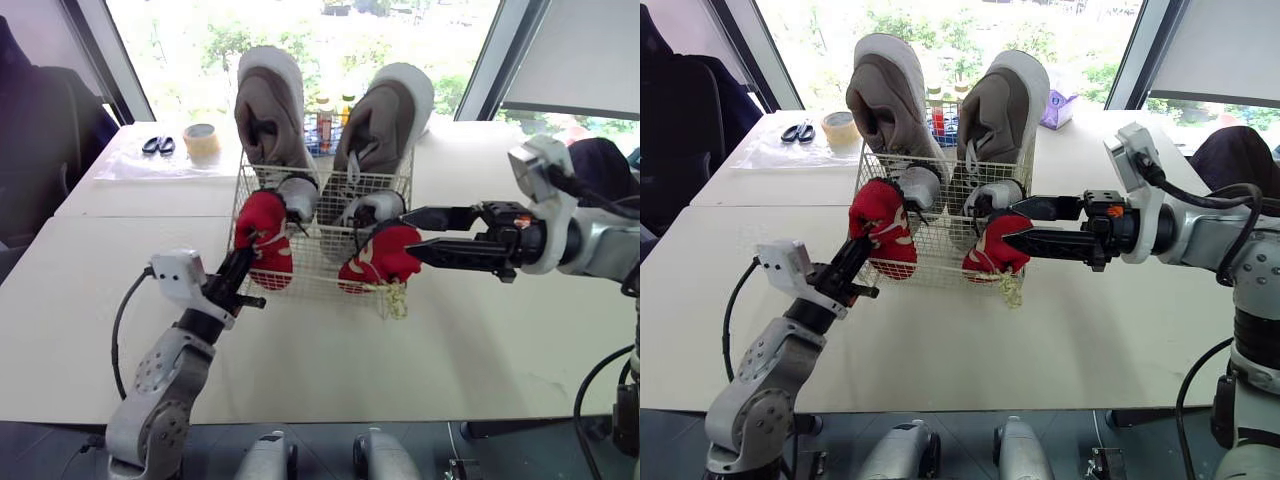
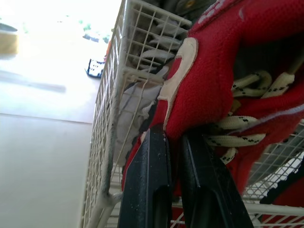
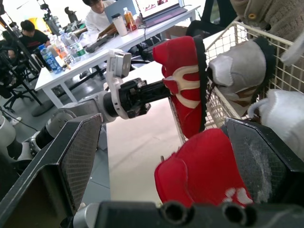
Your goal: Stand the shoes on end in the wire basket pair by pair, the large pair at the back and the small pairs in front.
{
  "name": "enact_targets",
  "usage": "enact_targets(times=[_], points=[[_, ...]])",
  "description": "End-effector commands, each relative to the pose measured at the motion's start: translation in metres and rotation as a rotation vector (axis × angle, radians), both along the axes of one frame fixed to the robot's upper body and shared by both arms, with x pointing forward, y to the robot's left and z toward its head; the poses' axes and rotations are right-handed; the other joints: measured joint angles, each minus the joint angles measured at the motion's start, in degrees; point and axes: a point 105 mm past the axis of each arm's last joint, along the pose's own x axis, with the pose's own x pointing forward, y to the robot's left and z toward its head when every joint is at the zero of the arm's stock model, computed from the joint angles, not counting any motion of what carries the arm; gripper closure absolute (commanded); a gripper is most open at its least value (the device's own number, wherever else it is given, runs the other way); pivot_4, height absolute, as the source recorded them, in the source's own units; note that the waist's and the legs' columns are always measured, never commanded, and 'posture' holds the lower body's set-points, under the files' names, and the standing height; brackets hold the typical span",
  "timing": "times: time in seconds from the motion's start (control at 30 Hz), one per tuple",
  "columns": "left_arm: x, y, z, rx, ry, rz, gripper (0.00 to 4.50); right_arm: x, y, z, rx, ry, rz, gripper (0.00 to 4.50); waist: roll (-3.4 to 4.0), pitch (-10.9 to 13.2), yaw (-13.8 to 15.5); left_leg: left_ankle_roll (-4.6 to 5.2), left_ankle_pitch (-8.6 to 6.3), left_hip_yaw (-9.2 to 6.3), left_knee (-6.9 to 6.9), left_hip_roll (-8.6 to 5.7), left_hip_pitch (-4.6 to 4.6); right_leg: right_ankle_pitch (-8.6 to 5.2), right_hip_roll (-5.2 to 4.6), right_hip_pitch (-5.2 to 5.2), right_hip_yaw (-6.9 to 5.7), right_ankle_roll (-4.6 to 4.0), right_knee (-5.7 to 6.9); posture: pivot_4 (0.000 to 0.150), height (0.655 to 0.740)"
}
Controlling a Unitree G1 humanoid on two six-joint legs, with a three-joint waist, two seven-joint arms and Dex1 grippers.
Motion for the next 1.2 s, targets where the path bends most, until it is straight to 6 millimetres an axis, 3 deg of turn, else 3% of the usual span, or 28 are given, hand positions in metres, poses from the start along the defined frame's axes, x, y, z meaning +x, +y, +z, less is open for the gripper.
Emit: enact_targets(times=[0.03, 0.23, 0.53, 0.6, 0.73, 0.83, 0.93, 1.1, 1.2], points=[[-0.010, 0.002, 0.011, 0.014, -0.026, -0.027, 4.09, -0.004, 0.002, 0.008, 0.011, -0.060, 0.011, 0.00, 0.00, 0.0, -0.1, 0.00, 0.00, 0.00, 0.00, 0.00, 0.00, 0.00, 0.01, -0.01, 0.00, 0.00, -0.01, 0.150, 0.7400], [-0.026, 0.007, 0.006, 0.011, 0.061, -0.089, 1.42, -0.003, 0.002, 0.004, 0.010, -0.053, 0.017, 0.00, 0.01, 0.0, 0.0, 0.00, 0.00, -0.01, -0.04, 0.01, -0.01, -0.01, 0.00, -0.01, 0.01, -0.01, -0.06, 0.150, 0.7400], [-0.076, 0.025, 0.007, -0.059, 0.240, -0.323, 1.42, -0.006, 0.001, -0.003, -0.024, -0.037, 0.034, 0.00, 0.04, 0.0, 0.1, 0.01, -0.01, -0.03, -0.10, 0.07, -0.02, -0.11, -0.07, -0.01, 0.00, -0.20, -0.19, 0.150, 0.7400], [-0.080, 0.031, 0.009, -0.060, 0.260, -0.339, 1.42, -0.006, -0.001, -0.003, -0.026, -0.038, 0.033, 0.00, 0.09, 0.0, 0.0, 0.01, -0.02, -0.04, -0.13, 0.07, -0.02, -0.12, -0.07, 0.00, 0.00, -0.22, -0.26, 0.150, 0.7400], [-0.076, 0.067, 0.013, 0.010, 0.292, -0.304, 1.42, -0.010, -0.022, 0.000, -0.077, -0.030, -0.015, 0.00, 0.11, 0.1, 0.1, 0.02, -0.03, -0.04, -0.17, 0.06, -0.05, -0.14, -0.08, 0.02, -0.03, -0.27, -0.38, 0.150, 0.7400], [-0.072, 0.077, 0.012, 0.121, 0.346, -0.335, 0.06, -0.016, -0.040, -0.002, -0.135, -0.011, -0.065, 0.00, 0.14, 0.1, 0.2, 0.07, -0.05, -0.04, -0.20, 0.07, -0.08, -0.19, -0.08, 0.08, -0.09, -0.35, -0.57, 0.150, 0.7400], [-0.069, 0.076, -0.009, 0.257, 0.452, -0.386, 0.02, -0.016, -0.055, -0.003, -0.148, -0.026, -0.145, 0.00, 0.17, 0.1, 0.0, 0.17, -0.11, 0.03, -0.20, 0.05, -0.08, -0.18, -0.08, 0.18, -0.05, -0.35, -0.77, 0.150, 0.7400], [-0.076, 0.069, -0.032, 0.307, 0.545, -0.492, 0.02, -0.037, -0.061, -0.043, -0.217, 0.107, -0.166, 0.00, 0.26, 0.2, 0.0, 0.33, -0.21, 0.15, -0.29, 0.07, -0.08, -0.17, -0.09, 0.16, 0.07, -0.33, -0.85, 0.150, 0.7400], [-0.080, 0.065, -0.044, 0.365, 0.571, -0.555, 0.02, -0.057, -0.048, -0.077, -0.236, 0.195, -0.128, 0.00, 0.26, 0.2, 0.1, 0.32, -0.21, 0.13, -0.42, 0.09, -0.11, -0.16, -0.10, 0.06, 0.06, -0.33, -0.85, 0.150, 0.7400]])
